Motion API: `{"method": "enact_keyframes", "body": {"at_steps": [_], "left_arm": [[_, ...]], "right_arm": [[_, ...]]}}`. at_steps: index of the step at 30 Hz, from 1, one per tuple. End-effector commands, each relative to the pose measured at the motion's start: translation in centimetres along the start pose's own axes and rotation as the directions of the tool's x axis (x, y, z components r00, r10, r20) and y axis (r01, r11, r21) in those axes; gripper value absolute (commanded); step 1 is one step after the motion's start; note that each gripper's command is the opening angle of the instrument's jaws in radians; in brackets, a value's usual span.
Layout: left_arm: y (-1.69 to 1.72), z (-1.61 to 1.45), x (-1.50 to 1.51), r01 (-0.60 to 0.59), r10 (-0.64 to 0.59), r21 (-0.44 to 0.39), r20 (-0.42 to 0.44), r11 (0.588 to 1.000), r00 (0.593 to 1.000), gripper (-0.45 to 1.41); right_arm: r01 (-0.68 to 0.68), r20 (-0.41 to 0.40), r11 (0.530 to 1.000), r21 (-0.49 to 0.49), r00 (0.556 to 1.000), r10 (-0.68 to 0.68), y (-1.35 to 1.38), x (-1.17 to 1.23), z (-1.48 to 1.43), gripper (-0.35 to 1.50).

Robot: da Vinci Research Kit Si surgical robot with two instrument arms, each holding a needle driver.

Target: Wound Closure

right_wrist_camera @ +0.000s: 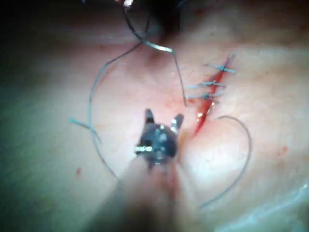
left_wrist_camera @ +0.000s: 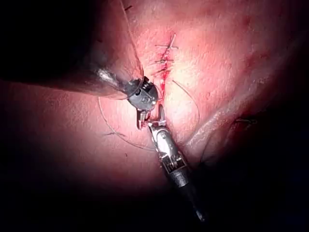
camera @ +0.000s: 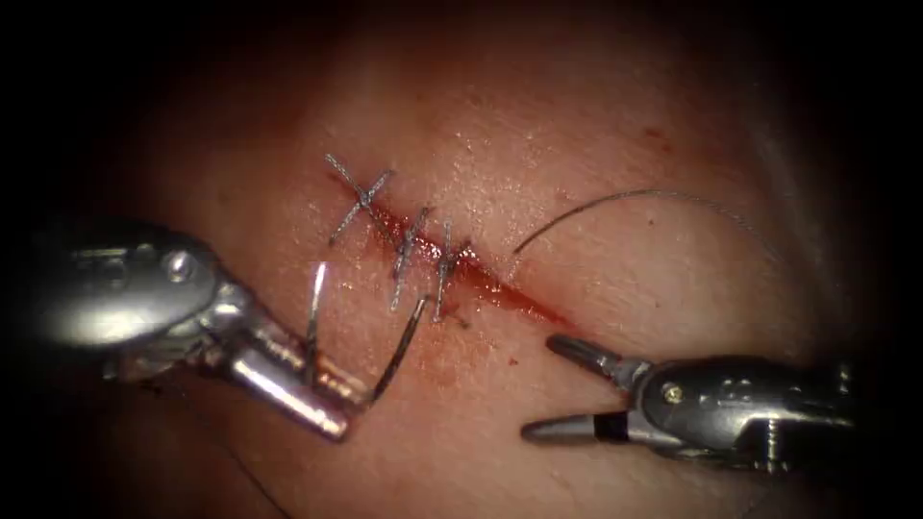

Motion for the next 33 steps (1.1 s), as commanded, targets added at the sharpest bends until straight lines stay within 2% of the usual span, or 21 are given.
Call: {"method": "enact_keyframes", "body": {"at_steps": [1, 5, 7, 9, 14, 17, 23, 25, 27, 28, 33], "left_arm": [[-0.03, 0.03, 0.02, -0.037, 0.037, 0.011, 0.001, 0.999, 0.999, -0.45], [-0.11, -0.14, 0.29, -0.136, 0.140, 0.097, -0.033, 0.986, 0.990, -0.45], [-0.18, -0.24, 0.44, -0.175, 0.188, 0.148, -0.077, 0.973, 0.979, -0.45], [-0.25, -0.34, 0.56, -0.197, 0.221, 0.200, -0.106, 0.960, 0.969, -0.45], [-0.29, -0.42, 0.62, -0.199, 0.235, 0.266, -0.111, 0.943, 0.966, -0.45], [-0.27, -0.40, 0.58, -0.211, 0.247, 0.267, -0.107, 0.940, 0.963, -0.45], [-0.24, -0.42, 0.58, -0.222, 0.257, 0.270, -0.102, 0.937, 0.961, -0.45], [-0.23, -0.42, 0.59, -0.226, 0.261, 0.271, -0.101, 0.936, 0.960, -0.45], [-0.21, -0.43, 0.60, -0.229, 0.264, 0.273, -0.099, 0.934, 0.959, -0.45], [-0.20, -0.43, 0.61, -0.228, 0.263, 0.274, -0.099, 0.934, 0.960, -0.45], [-0.18, -0.44, 0.61, -0.232, 0.268, 0.276, -0.100, 0.933, 0.958, -0.45]], "right_arm": [[0.016, -0.016, 1.000, -0.021, 1.000, -0.016, -0.09, 0.00, 0.06, 1.18], [0.049, -0.032, 0.994, -0.093, 0.998, -0.052, -0.13, 0.09, 0.10, 1.13], [0.059, -0.038, 0.991, -0.123, 0.997, -0.065, -0.15, 0.13, 0.14, 1.10], [0.049, -0.038, 0.988, -0.149, 0.998, -0.055, -0.15, 0.15, 0.20, 1.01], [0.028, -0.032, 0.976, -0.216, 0.999, -0.036, -0.10, 0.16, 0.43, 0.78], [0.029, -0.017, 0.974, -0.223, 0.999, -0.033, -0.04, 0.12, 0.57, 0.66], [0.056, 0.027, 0.975, -0.215, 0.998, -0.052, 0.04, -0.14, 0.88, 0.31], [0.065, 0.033, 0.977, -0.204, 0.998, -0.059, 0.04, -0.21, 0.97, 0.14], [0.073, 0.041, 0.980, -0.187, 0.997, -0.067, 0.00, -0.27, 1.05, -0.30], [0.075, 0.044, 0.981, -0.179, 0.997, -0.068, -0.01, -0.28, 1.06, -0.35], [0.086, 0.057, 0.984, -0.158, 0.995, -0.078, -0.03, -0.31, 0.97, -0.35]]}}
